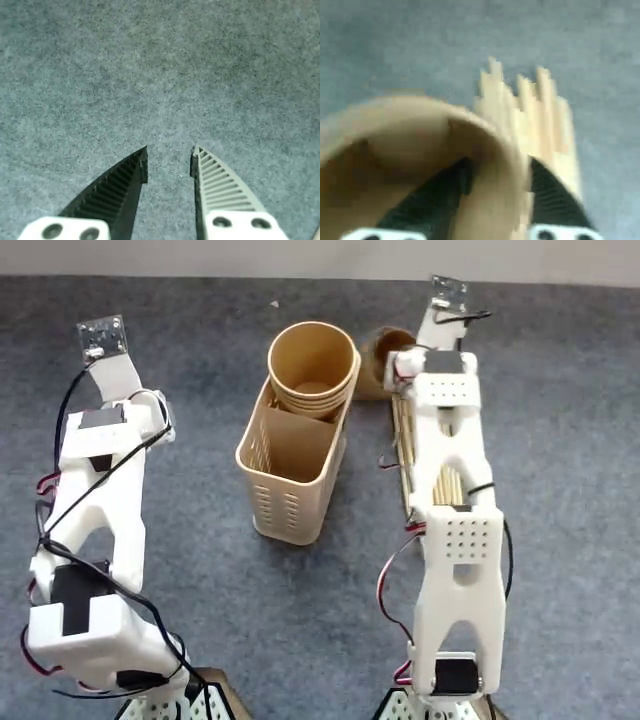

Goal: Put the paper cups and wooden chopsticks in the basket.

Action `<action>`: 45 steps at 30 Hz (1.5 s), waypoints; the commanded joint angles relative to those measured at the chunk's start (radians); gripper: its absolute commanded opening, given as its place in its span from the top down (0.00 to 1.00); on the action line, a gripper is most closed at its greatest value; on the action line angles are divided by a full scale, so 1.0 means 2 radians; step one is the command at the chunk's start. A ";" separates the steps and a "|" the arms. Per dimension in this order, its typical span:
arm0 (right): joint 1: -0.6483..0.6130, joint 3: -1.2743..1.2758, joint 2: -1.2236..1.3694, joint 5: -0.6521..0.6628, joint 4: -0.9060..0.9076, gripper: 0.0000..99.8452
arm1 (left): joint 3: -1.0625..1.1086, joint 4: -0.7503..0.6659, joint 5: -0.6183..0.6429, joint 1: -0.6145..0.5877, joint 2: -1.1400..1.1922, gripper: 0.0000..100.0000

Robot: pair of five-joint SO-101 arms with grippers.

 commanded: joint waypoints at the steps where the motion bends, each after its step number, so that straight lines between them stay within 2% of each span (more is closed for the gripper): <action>1: 0.036 -0.055 -0.073 0.068 0.101 0.99 | -0.002 -0.009 0.002 0.007 -0.003 0.83; 5: 0.047 -0.159 -0.141 0.086 0.238 0.99 | -0.002 -0.010 0.002 0.012 -0.003 0.83; 8: 0.022 -0.242 -0.211 0.123 0.333 0.99 | -0.002 -0.010 0.002 0.012 -0.003 0.83; 12: -0.012 -0.189 -0.343 0.130 0.329 1.00 | -0.001 -0.010 0.002 0.011 -0.002 0.83; 19: -0.152 -0.043 -0.534 0.128 0.318 1.00 | -0.001 -0.010 0.002 0.011 -0.002 0.83; 21: -0.165 0.003 -0.544 0.127 0.318 1.00 | -0.001 -0.010 0.002 0.011 -0.002 0.83; 25: -0.152 0.083 -0.522 0.117 0.320 1.00 | -0.001 -0.010 0.002 0.011 -0.002 0.83; 28: -0.149 0.104 -0.488 0.117 0.300 1.00 | -0.001 -0.010 0.002 0.011 -0.002 0.83; 34: -0.145 0.103 -0.436 0.114 0.233 1.00 | -0.001 -0.010 0.002 0.010 -0.002 0.83; 36: -0.138 0.093 -0.439 0.095 0.227 1.00 | -0.001 -0.010 0.002 0.010 -0.002 0.83; 45: -0.138 -0.031 -0.466 0.091 0.306 1.00 | -0.001 -0.010 0.002 0.011 -0.002 0.83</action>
